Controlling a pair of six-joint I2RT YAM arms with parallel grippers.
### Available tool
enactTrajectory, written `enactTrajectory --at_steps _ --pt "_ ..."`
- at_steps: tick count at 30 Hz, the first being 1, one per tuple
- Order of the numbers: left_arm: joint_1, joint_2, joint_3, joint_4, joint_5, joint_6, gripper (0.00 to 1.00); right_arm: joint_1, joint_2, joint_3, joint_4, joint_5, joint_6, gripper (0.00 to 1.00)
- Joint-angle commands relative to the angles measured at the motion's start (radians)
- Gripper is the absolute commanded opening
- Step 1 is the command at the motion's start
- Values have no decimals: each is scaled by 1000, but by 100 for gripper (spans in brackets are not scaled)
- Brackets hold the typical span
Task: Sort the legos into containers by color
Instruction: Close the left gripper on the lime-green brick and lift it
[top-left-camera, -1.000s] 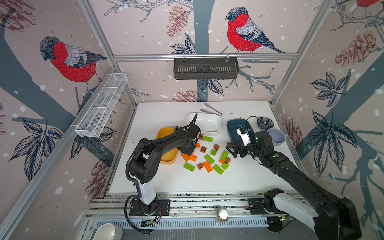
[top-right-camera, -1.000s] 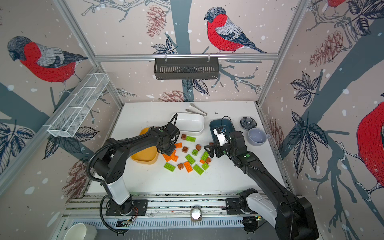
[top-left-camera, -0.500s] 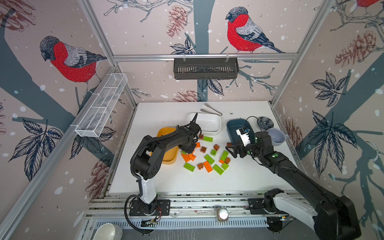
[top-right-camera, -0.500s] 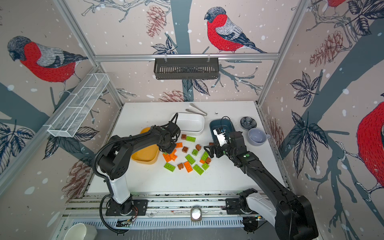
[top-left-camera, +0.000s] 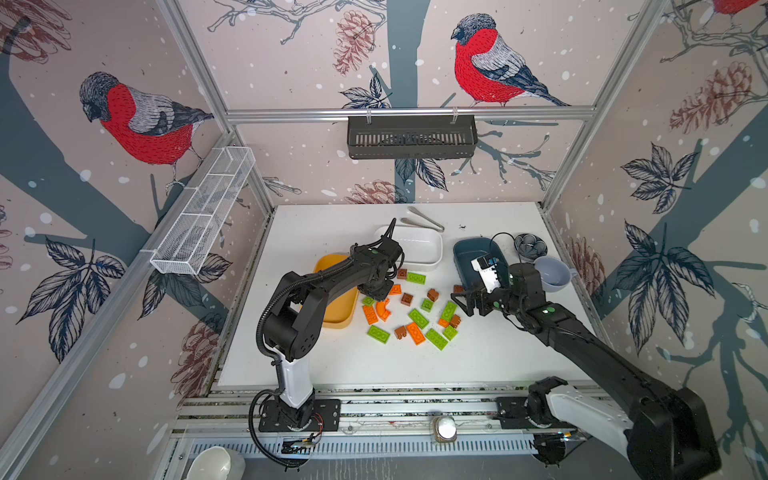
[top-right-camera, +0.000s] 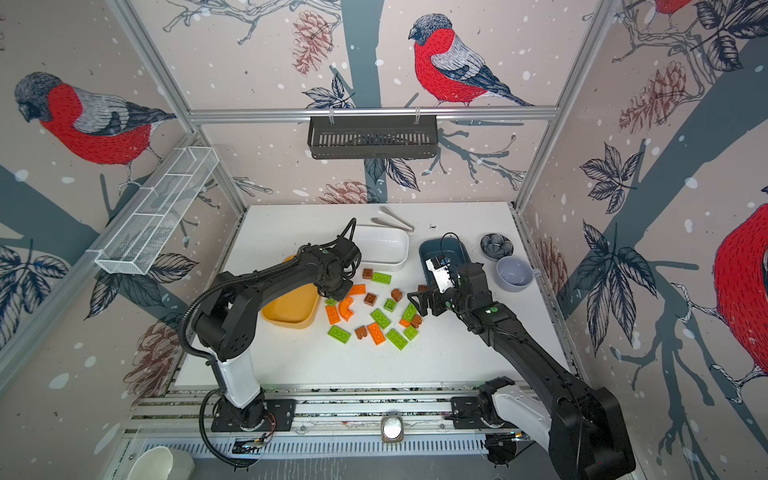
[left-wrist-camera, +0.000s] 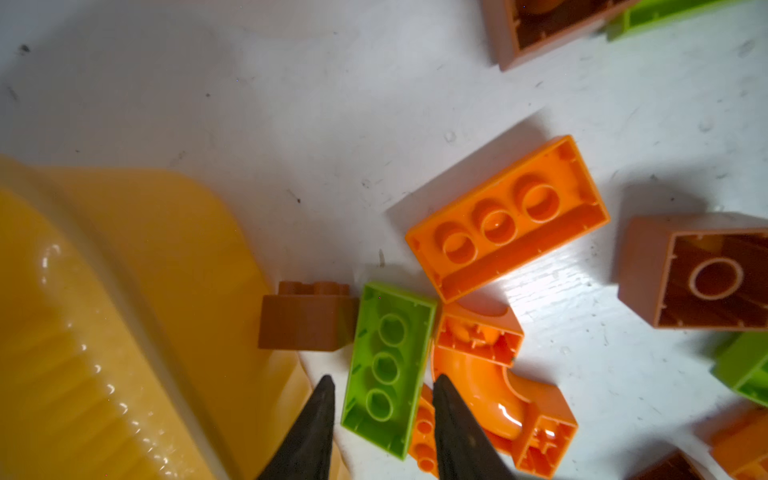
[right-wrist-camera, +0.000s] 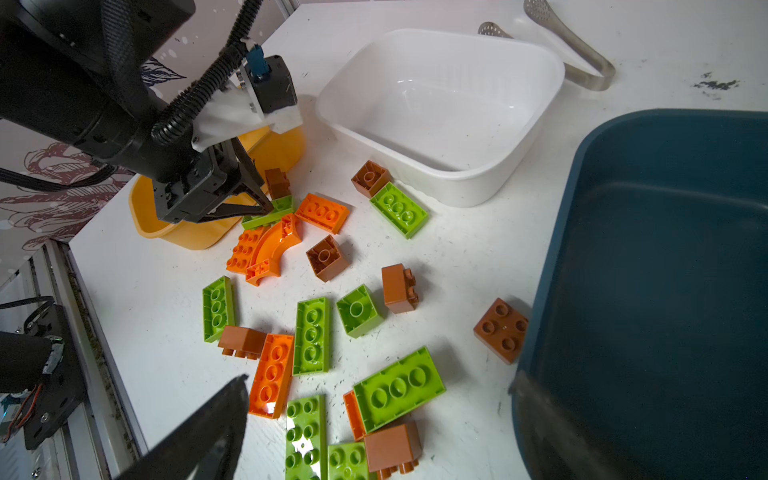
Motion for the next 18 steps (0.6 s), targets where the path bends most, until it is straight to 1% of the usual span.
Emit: enactTrajectory --at_steps 1,3,7,14,18 --pt "2 1 -6 -59 -14 8 43 1 3 2 7 -11 -9 99" --pt "2 6 -14 -48 -3 8 44 0 4 4 5 -13 -9 99" --pt "2 27 -15 -47 -21 16 40 1 2 2 0 -18 -8 99" --pt "10 60 -19 -33 0 35 42 0 1 -3 -2 -22 -8 99" --pt "15 70 -14 -31 -13 43 43 0 0 -4 -2 -25 -4 99"
